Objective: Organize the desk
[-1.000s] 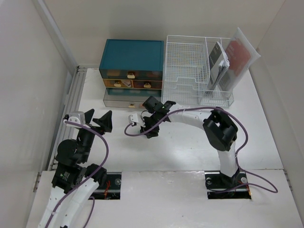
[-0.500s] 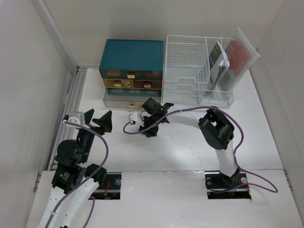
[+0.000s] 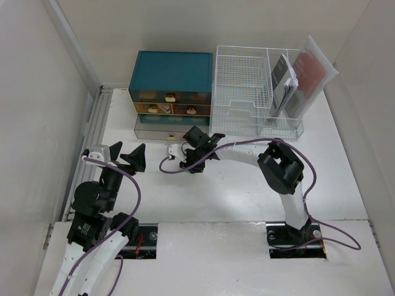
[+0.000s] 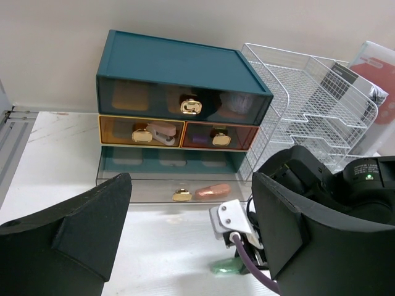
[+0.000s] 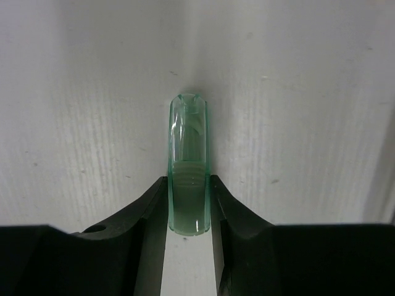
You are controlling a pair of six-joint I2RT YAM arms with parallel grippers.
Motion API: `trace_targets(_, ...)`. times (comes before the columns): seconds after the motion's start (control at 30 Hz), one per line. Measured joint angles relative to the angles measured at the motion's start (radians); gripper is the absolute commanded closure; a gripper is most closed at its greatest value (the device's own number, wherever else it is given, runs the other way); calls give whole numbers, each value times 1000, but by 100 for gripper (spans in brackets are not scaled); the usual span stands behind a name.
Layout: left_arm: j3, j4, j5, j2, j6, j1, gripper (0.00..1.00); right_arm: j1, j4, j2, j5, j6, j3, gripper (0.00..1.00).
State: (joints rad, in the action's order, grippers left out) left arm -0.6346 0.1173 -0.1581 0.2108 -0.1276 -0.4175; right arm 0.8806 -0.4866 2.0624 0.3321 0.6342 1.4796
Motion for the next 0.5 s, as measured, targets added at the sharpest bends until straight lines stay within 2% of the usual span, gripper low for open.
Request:
trace_targets(0.2, 0, 0, 0, 0, 0, 0, 24, 3, -6, -11, -162, 17, 103, 88)
trace_targets(0.5, 0, 0, 0, 0, 0, 0, 24, 3, 85, -54, -419, 51, 275, 85)
